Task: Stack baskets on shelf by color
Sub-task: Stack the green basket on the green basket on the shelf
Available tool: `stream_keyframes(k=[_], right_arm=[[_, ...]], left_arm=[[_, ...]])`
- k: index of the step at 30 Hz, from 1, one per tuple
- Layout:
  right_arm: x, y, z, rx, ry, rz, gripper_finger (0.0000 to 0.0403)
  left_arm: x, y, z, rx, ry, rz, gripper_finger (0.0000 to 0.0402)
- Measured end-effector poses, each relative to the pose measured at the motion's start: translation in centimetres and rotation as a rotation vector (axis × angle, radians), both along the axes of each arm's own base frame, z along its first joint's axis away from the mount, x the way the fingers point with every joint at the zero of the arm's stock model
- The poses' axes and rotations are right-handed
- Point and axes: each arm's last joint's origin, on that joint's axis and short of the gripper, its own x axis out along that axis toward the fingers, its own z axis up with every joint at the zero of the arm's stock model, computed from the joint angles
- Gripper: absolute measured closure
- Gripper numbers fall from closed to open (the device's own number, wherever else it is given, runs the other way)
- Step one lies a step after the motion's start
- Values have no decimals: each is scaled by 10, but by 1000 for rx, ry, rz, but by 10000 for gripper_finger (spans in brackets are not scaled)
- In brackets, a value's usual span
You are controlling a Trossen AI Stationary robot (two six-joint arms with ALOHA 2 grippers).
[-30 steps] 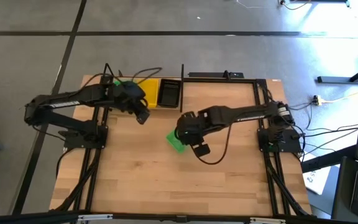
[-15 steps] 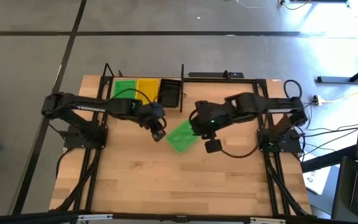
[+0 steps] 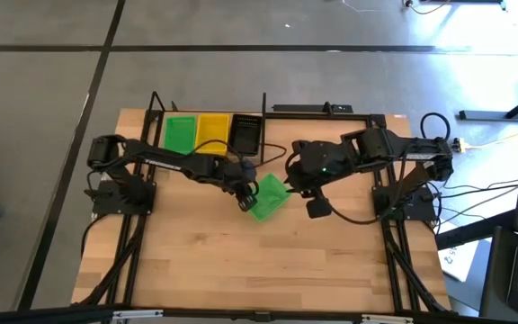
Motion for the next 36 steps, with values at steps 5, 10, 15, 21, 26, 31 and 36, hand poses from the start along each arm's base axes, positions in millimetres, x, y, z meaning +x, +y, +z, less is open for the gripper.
stream_keyframes(k=[5, 10, 15, 21, 26, 31, 36], right_arm=[[-1, 0, 0, 0, 7, -1, 302], [-2, 0, -1, -3, 16, 1, 302], [-2, 0, -1, -5, 24, 1, 302], [-3, 0, -1, -5, 27, 1, 302], [-3, 0, -1, -5, 27, 1, 302], [-3, 0, -1, -8, 27, 4, 302], [-3, 0, -1, -12, 27, 8, 302]], left_arm=[[7, 2, -17, 44, 43, 29, 301], [10, 3, -24, 82, 53, 53, 301], [13, 3, -34, 82, 82, 51, 301], [17, 3, -54, 72, 135, 43, 306], [18, 1, -57, 40, 144, 11, 367], [10, 1, -39, -34, 127, -40, 398], [-20, 0, 4, -43, 136, -17, 401]])
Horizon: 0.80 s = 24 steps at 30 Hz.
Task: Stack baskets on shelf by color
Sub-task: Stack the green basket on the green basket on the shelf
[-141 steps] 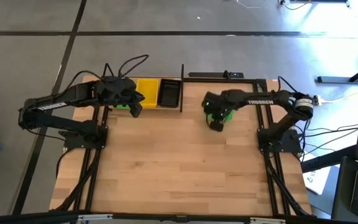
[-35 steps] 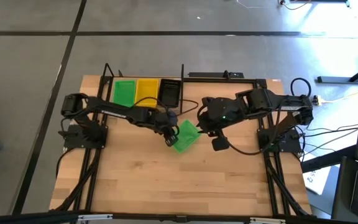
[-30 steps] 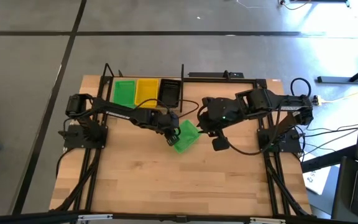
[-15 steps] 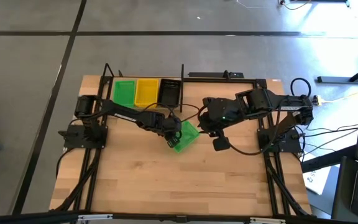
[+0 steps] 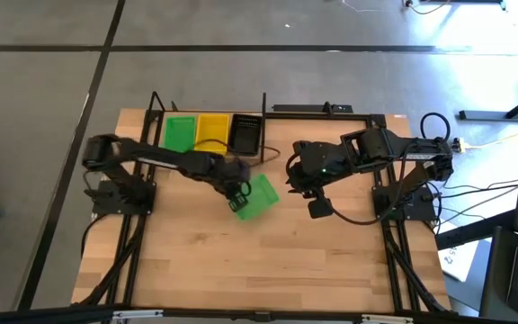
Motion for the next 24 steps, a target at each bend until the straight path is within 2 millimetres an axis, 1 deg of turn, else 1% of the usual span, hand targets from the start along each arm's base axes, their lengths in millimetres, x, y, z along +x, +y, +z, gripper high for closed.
stream_keyframes(k=[3, 6, 8, 11, 14, 17, 21, 24], right_arm=[[0, 0, 0, -11, -1, 14, 302], [0, 0, 0, -14, -4, 18, 302], [1, 0, 1, -12, -11, 17, 302], [1, 0, 1, -11, -20, 17, 302], [2, 0, 1, -12, -24, 18, 302], [2, 0, 1, -12, -24, 19, 302], [2, 0, 1, -15, -24, 19, 302], [2, -1, 1, -48, -29, 17, 302]], left_arm=[[-27, 1, 32, 9, -17, 64, 401], [-58, 4, 60, 23, -47, 198, 401], [-79, 5, 75, 42, -63, 308, 401], [-106, 7, 89, 74, -89, 465, 401], [-131, 9, 99, 118, -101, 595, 401], [-152, 12, 104, 156, -86, 706, 401], [-174, 19, 105, 210, -28, 841, 401], [-182, 25, 105, 252, 5, 920, 401]])
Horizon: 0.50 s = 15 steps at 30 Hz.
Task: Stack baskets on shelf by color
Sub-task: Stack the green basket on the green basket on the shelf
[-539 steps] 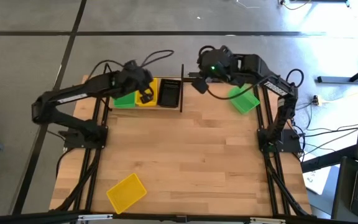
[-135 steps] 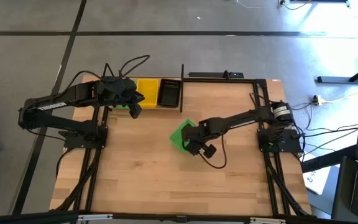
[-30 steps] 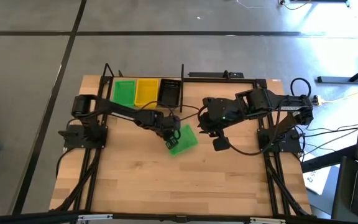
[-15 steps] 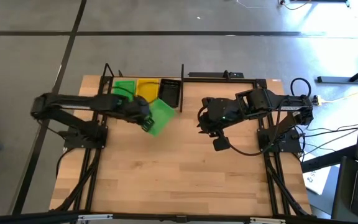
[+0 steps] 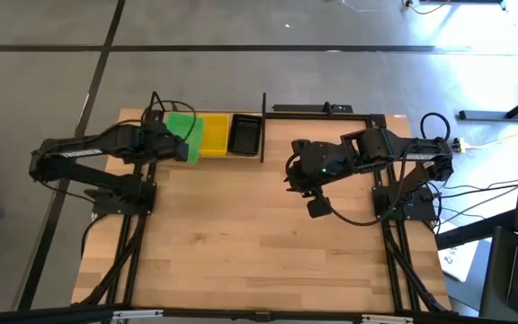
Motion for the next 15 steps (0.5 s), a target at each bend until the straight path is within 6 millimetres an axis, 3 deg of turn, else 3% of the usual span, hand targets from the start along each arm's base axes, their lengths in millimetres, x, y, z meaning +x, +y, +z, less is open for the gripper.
stream_keyframes(k=[6, 15], right_arm=[[0, -1, 0, -27, -5, -21, 302], [0, -2, 0, -37, -6, -31, 302]], left_arm=[[-4, 16, 0, 85, 61, 98, 401], [-3, 42, -6, 74, 169, 183, 401]])
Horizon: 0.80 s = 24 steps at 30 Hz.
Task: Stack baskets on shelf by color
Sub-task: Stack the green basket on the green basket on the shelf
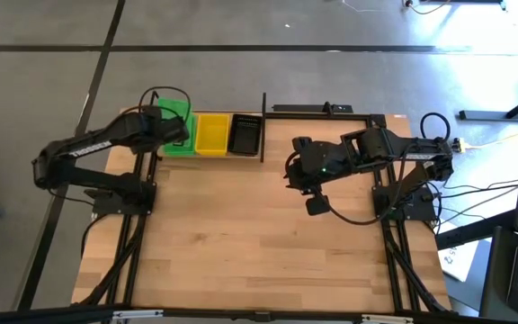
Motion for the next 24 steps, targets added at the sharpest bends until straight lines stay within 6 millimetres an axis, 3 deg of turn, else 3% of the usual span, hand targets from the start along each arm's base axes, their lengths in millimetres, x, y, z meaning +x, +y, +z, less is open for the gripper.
stream_keyframes(k=[24], right_arm=[[-1, 0, -1, -4, 13, 0, 302]], left_arm=[[23, 57, -35, -199, 209, -7, 401]])
